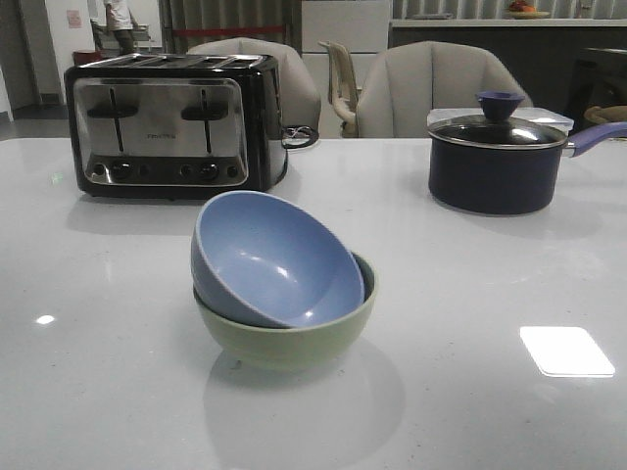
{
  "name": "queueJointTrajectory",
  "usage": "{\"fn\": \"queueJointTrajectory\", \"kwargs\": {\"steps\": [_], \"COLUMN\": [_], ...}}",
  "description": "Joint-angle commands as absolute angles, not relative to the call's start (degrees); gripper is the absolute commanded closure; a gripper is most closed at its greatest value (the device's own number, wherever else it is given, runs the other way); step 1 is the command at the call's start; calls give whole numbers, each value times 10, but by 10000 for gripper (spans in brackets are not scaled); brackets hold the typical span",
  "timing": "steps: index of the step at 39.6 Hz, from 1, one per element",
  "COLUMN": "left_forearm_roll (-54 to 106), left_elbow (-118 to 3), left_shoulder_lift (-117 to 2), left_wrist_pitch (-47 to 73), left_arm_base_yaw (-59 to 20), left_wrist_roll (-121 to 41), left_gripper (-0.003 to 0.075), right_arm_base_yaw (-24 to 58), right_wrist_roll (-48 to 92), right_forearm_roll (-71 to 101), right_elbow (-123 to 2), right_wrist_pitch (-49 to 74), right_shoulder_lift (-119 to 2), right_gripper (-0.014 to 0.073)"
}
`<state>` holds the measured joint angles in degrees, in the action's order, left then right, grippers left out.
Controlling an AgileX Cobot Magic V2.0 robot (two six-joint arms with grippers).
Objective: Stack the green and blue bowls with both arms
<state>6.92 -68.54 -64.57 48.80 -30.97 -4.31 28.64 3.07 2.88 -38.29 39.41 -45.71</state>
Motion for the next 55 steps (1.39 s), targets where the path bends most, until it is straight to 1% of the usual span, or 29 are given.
{"fn": "queueJointTrajectory", "kwargs": {"steps": [1,14,23,28,34,38,42,45,51,54,55], "left_forearm_roll": [63,49,49,47,22,-13,-26,-26,-26,-26,-26], "left_elbow": [-652,-485,-412,-389,-376,-371,-367,-367,-367,-367,-367], "left_shoulder_lift": [-574,-355,-243,-211,-208,-208,-208,-208,-208,-208,-208], "left_wrist_pitch": [460,456,464,464,464,464,464,464,464,464,464], "left_arm_base_yaw": [-313,-313,-313,-313,-313,-310,-310,-310,-310,-310,-310], "left_wrist_roll": [-45,-45,-45,-45,-40,0,5,5,5,5,5], "left_gripper": [244,244,244,244,247,290,341,381,463,502,517], "right_arm_base_yaw": [286,286,286,286,286,286,286,286,286,286,286], "right_wrist_roll": [35,35,35,35,35,35,35,35,35,35,35], "right_forearm_roll": [24,24,24,24,24,24,23,23,23,23,23], "right_elbow": [-398,-398,-398,-398,-398,-398,-398,-398,-398,-398,-398], "right_wrist_pitch": [361,361,361,361,357,357,358,361,363,362,361], "right_shoulder_lift": [-453,-453,-453,-453,-453,-453,-453,-453,-453,-453,-453], "right_gripper": [162,162,162,162,162,162,168,232,464,564,562]}}
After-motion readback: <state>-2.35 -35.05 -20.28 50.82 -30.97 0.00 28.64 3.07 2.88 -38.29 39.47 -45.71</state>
